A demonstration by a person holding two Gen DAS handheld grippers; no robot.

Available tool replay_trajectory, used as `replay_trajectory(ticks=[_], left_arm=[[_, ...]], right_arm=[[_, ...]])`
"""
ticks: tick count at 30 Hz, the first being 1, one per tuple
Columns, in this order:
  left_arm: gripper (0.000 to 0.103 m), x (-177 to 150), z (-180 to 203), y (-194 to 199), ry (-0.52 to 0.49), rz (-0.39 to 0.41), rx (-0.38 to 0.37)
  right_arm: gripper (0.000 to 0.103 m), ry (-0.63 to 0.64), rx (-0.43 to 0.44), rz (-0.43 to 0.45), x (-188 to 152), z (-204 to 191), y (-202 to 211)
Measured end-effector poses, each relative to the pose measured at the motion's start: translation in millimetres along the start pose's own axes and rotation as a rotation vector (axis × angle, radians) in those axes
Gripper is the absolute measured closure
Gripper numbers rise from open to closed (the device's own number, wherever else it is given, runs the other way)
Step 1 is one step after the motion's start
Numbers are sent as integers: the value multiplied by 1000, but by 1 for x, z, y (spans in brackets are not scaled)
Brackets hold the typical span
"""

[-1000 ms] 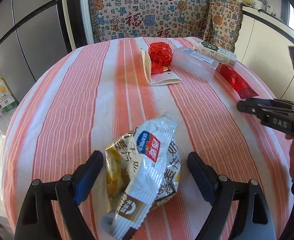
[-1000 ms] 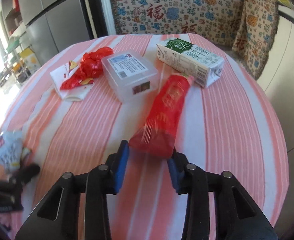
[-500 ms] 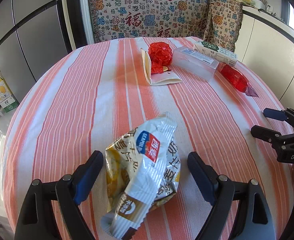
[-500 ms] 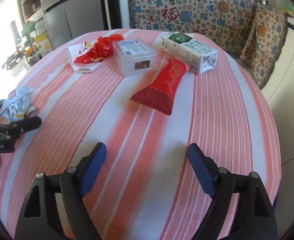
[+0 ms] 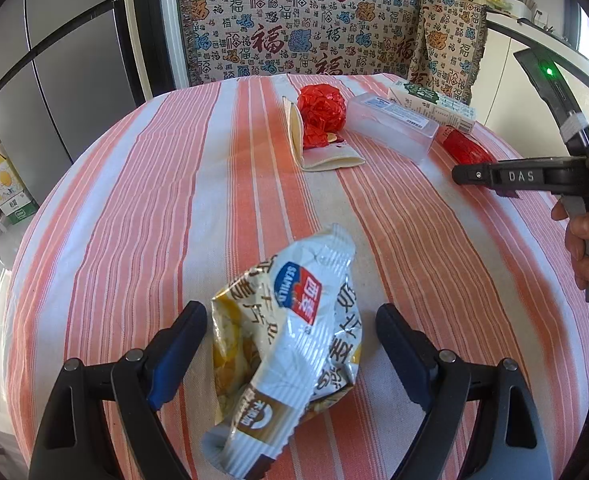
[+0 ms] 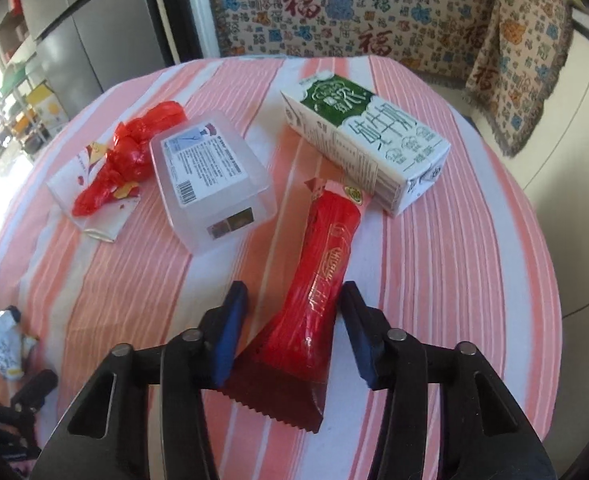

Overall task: Collect trash
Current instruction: 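Hold the snack bag in the left tool while the right tool grasps the red wrapper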

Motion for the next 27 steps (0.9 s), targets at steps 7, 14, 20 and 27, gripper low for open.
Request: replay_trajectory(ticks=[7,14,20,27], left_arm=[[14,0,0,0,1,0,1],[14,-1,-4,2,22,6,-44],[14,-18,-27,28,120,21,-218],[14,-9,-16,50,15,53,-156]], right_arm=[[78,154,94,-9,-61,-30,35],[64,131,167,-68,-106,-27,64],[32,124,206,-75,-105,-27,84],[32,153,187,-115,-90,-41,83]])
Point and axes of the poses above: each gripper's, at about its wrist camera, not at the fingertips, and y roughly against the way its jaws point, z to its right, x to its top, the point moved 7 cm from there along -y, roughly the way its jaws point, and after that the axes turned 12 degrees about x, right-handed, at the moved point
